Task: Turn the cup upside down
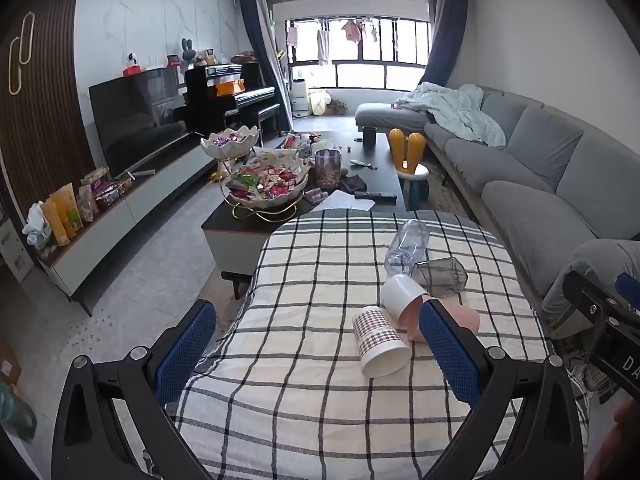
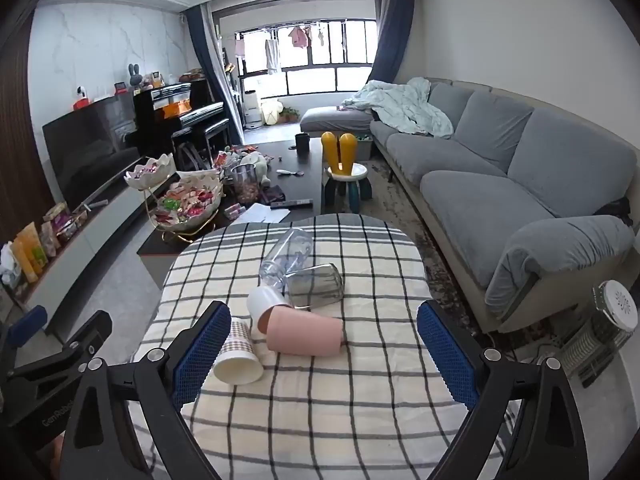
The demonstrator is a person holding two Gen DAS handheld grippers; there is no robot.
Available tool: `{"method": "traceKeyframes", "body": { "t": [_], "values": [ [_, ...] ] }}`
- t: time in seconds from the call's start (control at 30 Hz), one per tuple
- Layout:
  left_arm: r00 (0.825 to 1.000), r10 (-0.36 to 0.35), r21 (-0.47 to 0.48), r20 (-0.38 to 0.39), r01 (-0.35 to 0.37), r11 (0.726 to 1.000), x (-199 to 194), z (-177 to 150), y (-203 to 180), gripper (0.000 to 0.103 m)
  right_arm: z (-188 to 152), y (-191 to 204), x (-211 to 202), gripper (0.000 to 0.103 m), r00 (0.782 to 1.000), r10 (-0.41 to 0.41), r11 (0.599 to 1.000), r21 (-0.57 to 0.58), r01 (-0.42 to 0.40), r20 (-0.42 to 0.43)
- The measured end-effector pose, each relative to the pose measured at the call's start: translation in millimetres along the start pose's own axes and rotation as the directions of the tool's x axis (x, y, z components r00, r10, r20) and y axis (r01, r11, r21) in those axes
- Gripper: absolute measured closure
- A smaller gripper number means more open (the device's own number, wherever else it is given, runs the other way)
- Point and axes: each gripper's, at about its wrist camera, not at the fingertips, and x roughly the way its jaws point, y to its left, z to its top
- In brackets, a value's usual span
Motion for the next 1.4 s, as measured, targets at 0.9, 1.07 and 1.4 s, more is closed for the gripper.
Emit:
{"method": "traceKeyframes", "body": {
  "t": [0.9,1.07,1.4],
  "values": [
    [1.0,-0.021,-0.022,0.01,0.021,1.0,-6.8,-3.0,5.0,0.0,3.5,4.3,-9.4,0.008,1.0,-0.004,1.0,-0.007,0.004,0.018],
    [1.0,-0.022,-0.022,0.013,0.022,1.0,-7.8,-3.4,4.7,0.0,3.1,4.4,-9.6,0.008,1.0,-0.004,1.0,-0.009,0.004,0.019],
    [1.0,-0.024,-0.022,0.013,0.025,0.999,-8.1,-4.6,4.4,0.0,2.9,4.1,-10.0,0.008,1.0,-0.004,1.0,-0.009,0.004,0.02]
  ]
}}
